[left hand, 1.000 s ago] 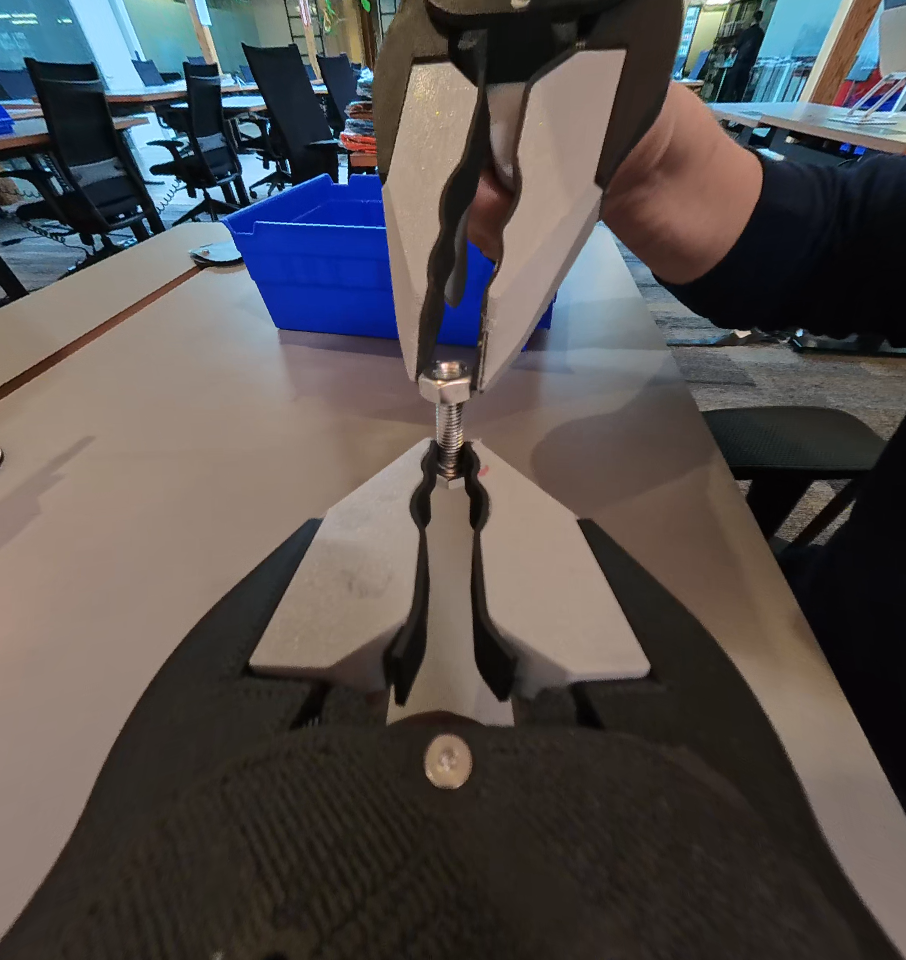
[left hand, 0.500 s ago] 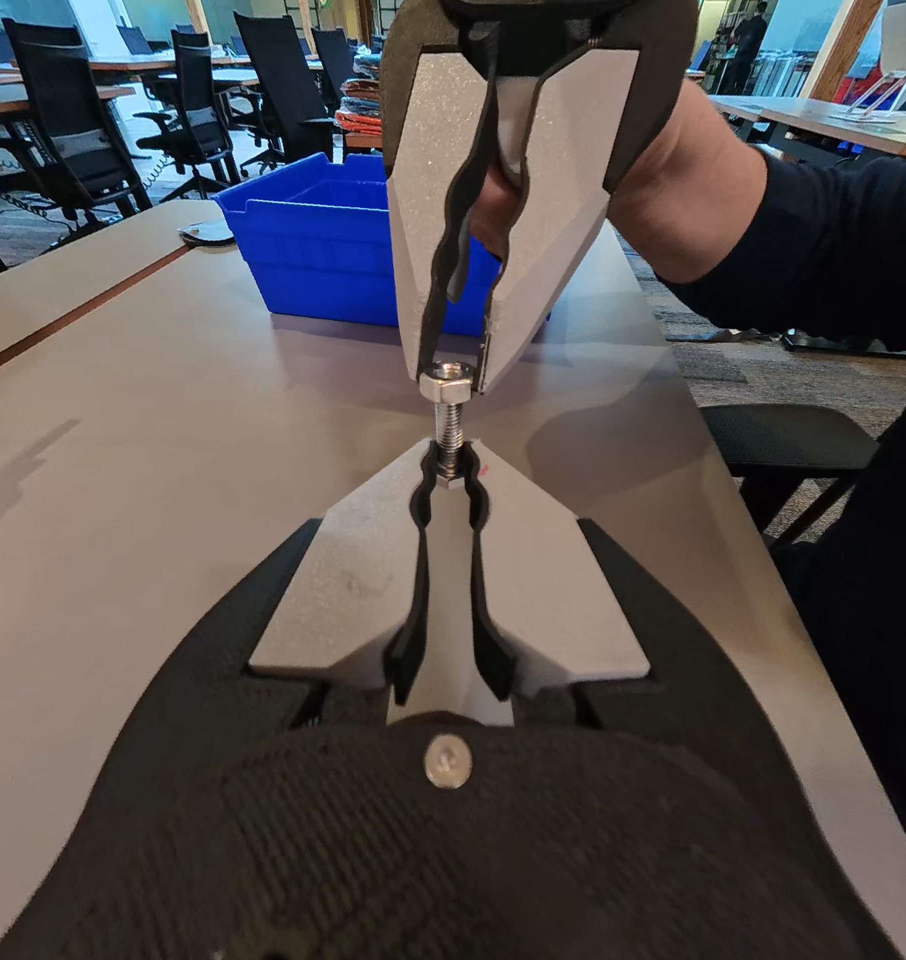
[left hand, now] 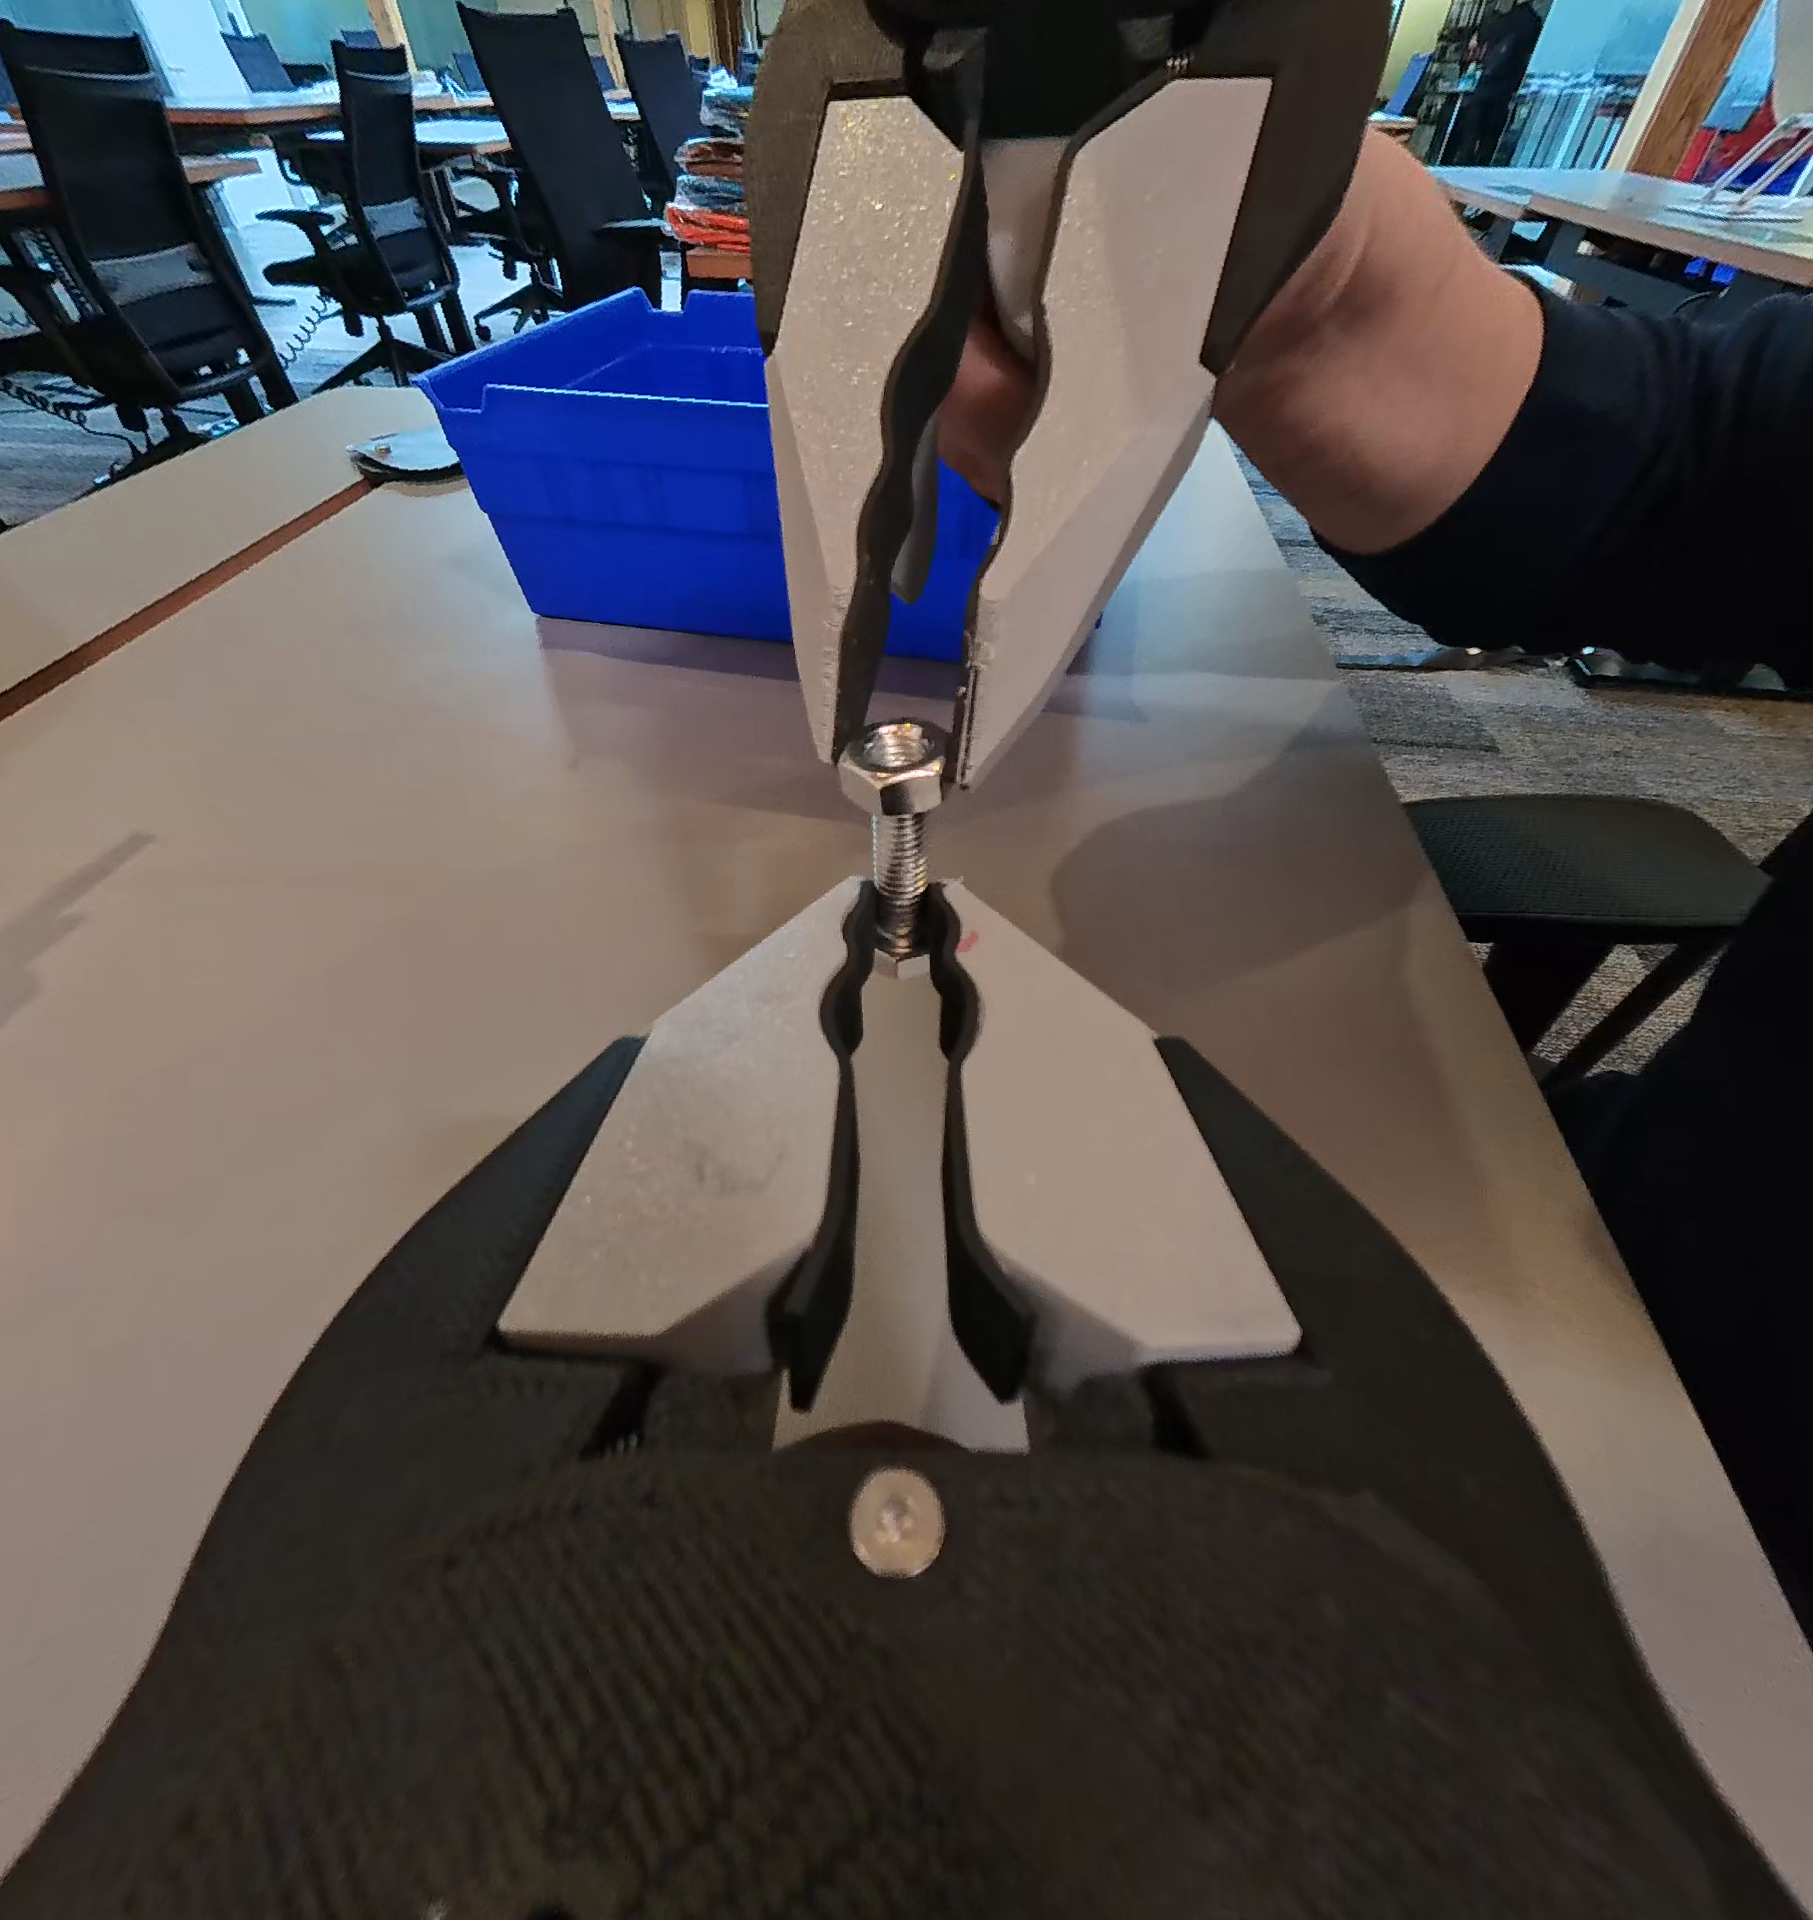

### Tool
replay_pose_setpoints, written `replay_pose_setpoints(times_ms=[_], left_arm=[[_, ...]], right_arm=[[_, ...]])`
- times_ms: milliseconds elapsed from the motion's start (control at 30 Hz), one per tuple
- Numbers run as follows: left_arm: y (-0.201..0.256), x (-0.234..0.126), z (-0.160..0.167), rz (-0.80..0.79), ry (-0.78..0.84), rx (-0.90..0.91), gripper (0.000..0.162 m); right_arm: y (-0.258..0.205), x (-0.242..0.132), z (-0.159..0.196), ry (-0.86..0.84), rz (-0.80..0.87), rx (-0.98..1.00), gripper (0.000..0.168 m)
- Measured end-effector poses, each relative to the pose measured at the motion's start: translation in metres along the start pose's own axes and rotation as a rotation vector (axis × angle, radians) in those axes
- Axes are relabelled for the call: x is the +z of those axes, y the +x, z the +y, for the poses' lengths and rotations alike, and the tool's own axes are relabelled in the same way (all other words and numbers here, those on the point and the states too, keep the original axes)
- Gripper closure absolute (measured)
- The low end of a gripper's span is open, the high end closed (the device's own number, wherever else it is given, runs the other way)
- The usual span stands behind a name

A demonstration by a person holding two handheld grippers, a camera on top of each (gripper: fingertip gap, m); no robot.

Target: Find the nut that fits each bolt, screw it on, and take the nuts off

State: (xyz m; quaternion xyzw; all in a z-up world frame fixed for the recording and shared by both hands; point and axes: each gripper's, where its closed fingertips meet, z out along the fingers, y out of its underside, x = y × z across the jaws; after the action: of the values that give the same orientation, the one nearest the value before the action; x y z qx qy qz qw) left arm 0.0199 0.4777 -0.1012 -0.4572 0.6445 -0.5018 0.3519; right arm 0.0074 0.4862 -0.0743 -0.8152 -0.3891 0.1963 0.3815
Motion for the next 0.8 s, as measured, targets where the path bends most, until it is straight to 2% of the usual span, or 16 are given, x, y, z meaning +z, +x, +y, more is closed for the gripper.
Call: replay_pose_setpoints(times_ms=[800], left_arm=[[-0.0011, 0.0002, 0.0, -0.002, 0.003, -0.004, 0.155]], right_arm=[[0.0038, -0.0038, 0.0, 0.088, -0.002, 0.024, 0.15]])
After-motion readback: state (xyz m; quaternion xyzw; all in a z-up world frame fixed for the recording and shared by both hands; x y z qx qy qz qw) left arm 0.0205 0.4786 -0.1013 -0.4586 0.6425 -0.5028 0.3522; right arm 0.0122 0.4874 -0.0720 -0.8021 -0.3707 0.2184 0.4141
